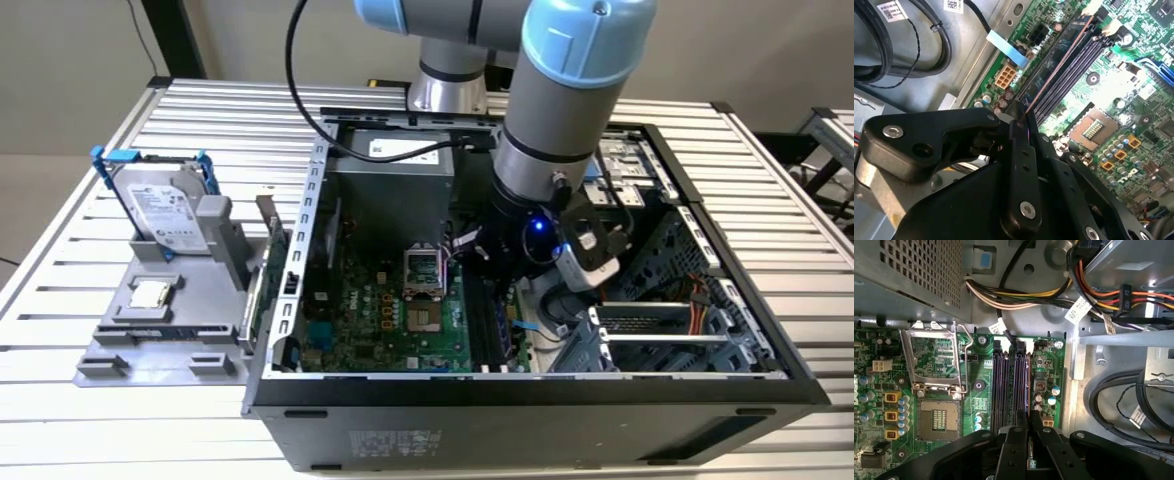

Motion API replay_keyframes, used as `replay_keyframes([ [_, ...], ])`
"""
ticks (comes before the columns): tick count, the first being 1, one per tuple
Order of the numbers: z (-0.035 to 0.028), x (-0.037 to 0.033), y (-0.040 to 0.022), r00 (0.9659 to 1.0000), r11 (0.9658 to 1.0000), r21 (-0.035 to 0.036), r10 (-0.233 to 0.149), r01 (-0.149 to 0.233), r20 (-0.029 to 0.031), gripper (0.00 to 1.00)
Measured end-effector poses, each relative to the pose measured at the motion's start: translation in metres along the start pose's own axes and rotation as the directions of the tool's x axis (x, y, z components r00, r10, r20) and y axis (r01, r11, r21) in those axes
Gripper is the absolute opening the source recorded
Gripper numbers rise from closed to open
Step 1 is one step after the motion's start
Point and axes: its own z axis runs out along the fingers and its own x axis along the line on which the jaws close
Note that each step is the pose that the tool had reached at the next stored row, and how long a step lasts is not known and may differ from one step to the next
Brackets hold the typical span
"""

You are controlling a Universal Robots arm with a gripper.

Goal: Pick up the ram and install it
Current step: 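Insert the ram into the slot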

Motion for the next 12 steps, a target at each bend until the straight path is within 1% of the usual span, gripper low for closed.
replay_keyframes([
  [5,-0.0006,0.0000,-0.0004,1.0000,1.0000,0.0000,0.009,-0.009,-0.0005,0.00],
  [10,-0.0005,0.0000,-0.0005,0.9992,0.9992,0.0006,0.040,-0.040,-0.0008,0.00],
  [12,0.0002,0.0000,-0.0004,0.9991,0.9991,0.0010,0.042,-0.042,-0.0007,0.00],
])
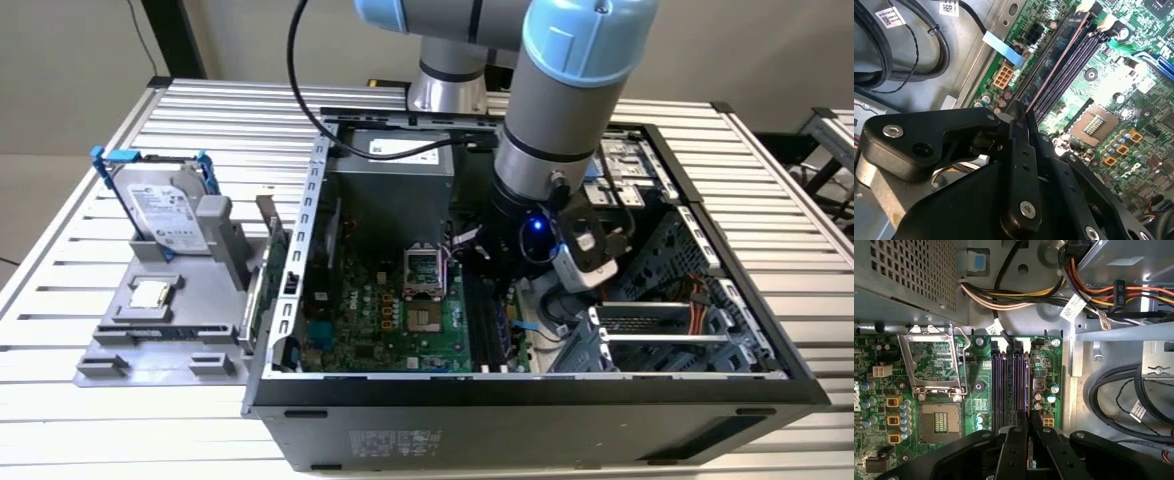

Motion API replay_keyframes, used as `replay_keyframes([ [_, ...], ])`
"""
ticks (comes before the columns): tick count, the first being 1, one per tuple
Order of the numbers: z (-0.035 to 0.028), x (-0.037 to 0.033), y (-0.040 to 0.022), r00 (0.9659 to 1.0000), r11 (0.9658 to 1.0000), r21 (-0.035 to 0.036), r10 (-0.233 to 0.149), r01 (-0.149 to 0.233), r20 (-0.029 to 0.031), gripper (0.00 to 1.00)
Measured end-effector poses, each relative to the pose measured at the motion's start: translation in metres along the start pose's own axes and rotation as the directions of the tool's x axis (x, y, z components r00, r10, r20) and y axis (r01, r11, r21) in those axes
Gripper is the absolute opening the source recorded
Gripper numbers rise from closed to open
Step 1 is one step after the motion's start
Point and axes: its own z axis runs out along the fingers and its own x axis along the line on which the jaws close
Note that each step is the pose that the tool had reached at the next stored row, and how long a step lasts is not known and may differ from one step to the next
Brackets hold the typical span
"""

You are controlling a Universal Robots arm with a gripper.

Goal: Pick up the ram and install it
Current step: 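Insert the ram into the slot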

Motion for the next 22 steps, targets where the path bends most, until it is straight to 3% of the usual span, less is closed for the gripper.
replay_keyframes([
  [4,0.0018,0.0000,0.0000,1.0000,1.0000,0.0022,0.000,0.000,0.0000,0.00],
  [10,0.0036,0.0001,0.0010,1.0000,0.9999,0.0122,0.005,-0.005,0.0001,0.00],
  [22,0.0044,0.0001,0.0027,0.9999,0.9998,0.0140,0.011,-0.011,0.0002,0.00],
])
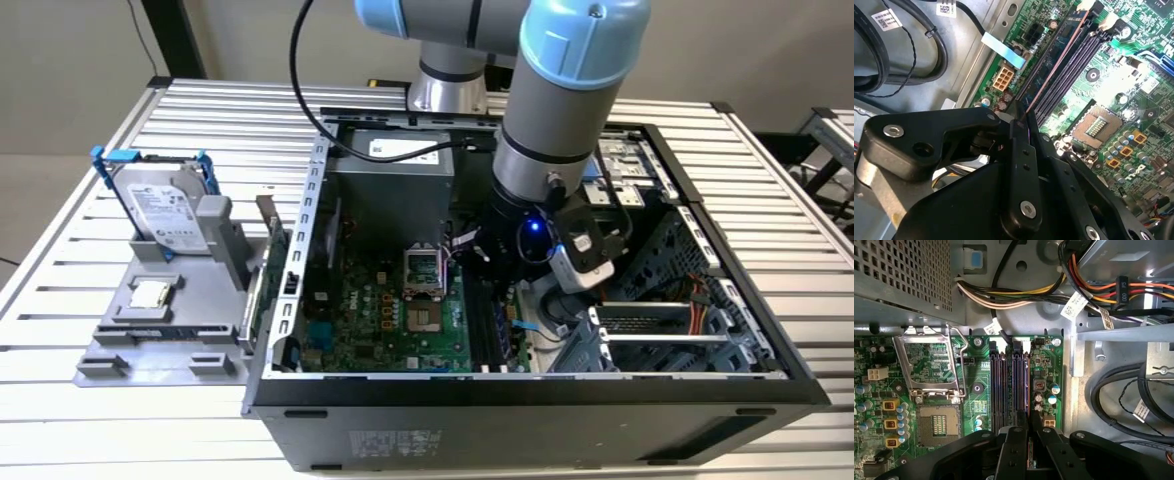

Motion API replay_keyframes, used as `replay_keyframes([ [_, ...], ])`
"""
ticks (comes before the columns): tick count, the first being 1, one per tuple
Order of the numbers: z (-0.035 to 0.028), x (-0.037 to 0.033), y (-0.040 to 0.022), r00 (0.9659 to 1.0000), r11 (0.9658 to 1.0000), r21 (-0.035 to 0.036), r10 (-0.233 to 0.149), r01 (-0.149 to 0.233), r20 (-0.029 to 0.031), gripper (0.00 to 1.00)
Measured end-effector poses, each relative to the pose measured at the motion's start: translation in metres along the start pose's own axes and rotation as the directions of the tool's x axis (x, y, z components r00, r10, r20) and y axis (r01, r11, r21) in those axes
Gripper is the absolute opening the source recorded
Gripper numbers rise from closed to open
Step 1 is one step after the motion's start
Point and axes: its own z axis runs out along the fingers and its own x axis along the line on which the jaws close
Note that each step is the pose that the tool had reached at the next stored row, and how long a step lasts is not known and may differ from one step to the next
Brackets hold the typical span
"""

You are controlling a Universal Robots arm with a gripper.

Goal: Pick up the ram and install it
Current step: 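Insert the ram into the slot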

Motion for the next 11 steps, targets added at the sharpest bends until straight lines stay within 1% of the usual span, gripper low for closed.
replay_keyframes([
  [2,0.0001,0.0000,0.0001,1.0000,1.0000,0.0006,0.003,-0.003,-0.0002,0.00],
  [8,-0.0019,0.0000,0.0004,1.0000,1.0000,0.0072,0.004,-0.004,0.0001,0.00],
  [11,-0.0030,-0.0001,0.0005,1.0000,1.0000,0.0077,0.003,-0.003,0.0002,0.00],
])
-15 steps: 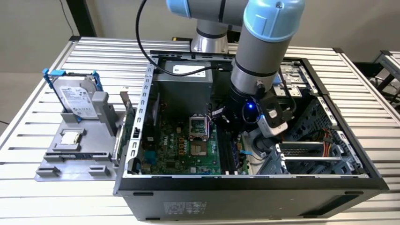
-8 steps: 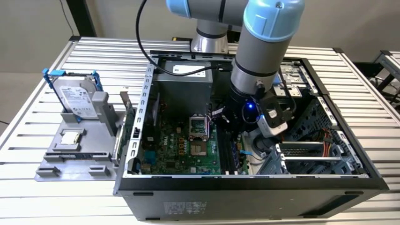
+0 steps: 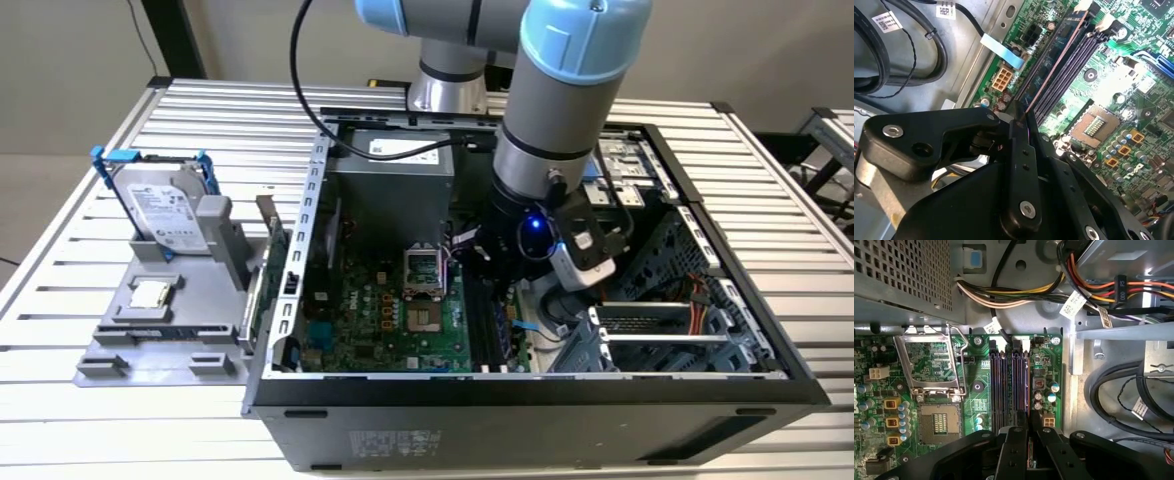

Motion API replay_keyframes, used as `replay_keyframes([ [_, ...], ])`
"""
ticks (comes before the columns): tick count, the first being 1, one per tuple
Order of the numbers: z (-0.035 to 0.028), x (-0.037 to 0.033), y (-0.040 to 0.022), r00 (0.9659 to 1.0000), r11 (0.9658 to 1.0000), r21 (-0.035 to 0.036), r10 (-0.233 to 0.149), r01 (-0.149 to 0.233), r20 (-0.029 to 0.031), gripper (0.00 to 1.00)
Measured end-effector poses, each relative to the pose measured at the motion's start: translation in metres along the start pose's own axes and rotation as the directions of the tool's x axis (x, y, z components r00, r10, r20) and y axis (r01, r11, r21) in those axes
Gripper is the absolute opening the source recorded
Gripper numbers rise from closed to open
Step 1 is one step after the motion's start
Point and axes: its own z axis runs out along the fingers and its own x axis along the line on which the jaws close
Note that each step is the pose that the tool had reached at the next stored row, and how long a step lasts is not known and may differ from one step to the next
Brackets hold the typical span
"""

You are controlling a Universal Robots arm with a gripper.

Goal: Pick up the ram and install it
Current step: 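Insert the ram into the slot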

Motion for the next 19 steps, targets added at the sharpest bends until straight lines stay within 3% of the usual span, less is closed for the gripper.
replay_keyframes([
  [19,-0.0015,-0.0009,0.0027,1.0000,1.0000,0.0043,0.000,0.000,0.0001,0.00],
])
